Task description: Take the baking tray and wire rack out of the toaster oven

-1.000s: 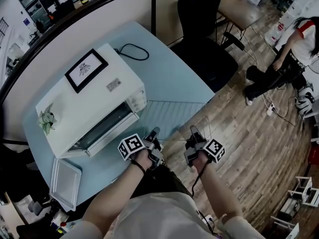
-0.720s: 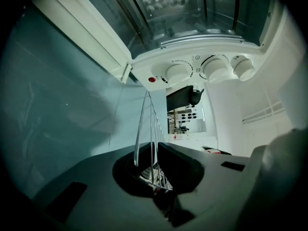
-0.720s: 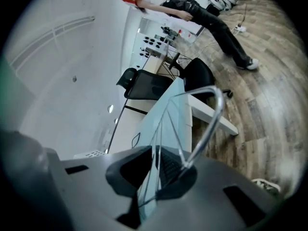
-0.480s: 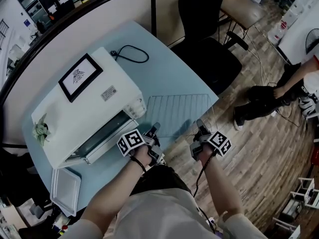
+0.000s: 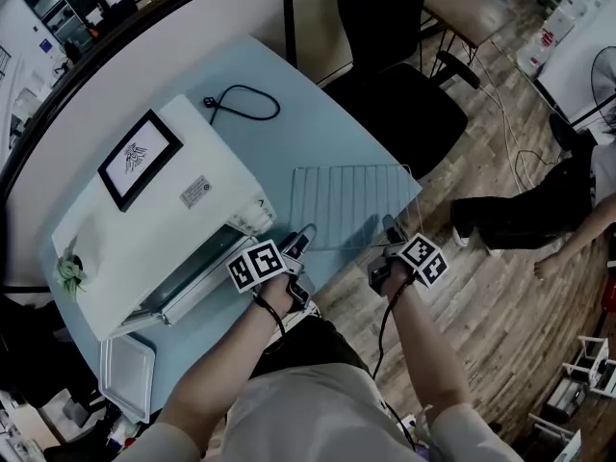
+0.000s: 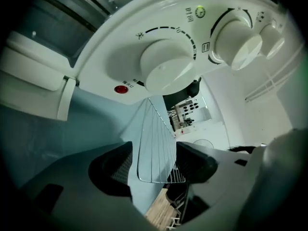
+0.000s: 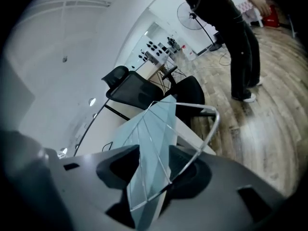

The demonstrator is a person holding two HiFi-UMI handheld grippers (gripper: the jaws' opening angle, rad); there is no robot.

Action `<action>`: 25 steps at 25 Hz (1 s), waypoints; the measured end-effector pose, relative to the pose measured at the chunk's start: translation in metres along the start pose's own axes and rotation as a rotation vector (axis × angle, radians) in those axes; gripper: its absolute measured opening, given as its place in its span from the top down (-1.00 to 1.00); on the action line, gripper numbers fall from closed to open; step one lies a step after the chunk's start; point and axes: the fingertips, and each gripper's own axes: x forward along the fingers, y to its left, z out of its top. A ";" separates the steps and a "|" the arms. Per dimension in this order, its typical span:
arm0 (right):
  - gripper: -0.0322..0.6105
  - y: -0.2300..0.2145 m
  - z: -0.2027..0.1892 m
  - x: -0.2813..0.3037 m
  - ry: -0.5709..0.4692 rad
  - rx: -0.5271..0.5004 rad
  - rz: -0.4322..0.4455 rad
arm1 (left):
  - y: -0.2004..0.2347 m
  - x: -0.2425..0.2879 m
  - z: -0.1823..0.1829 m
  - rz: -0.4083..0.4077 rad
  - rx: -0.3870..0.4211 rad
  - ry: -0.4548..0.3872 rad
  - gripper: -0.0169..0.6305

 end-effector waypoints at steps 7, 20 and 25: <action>-0.09 -0.018 -0.011 0.024 0.080 -0.002 -0.055 | 0.001 0.010 0.004 -0.013 -0.008 -0.002 0.08; -0.68 -0.012 -0.027 -0.010 0.243 -0.098 -0.089 | -0.006 -0.002 -0.009 0.013 -0.022 0.044 -0.02; -0.68 -0.001 -0.037 -0.040 0.280 -0.113 -0.068 | -0.006 -0.023 -0.011 0.063 -0.042 0.029 -0.03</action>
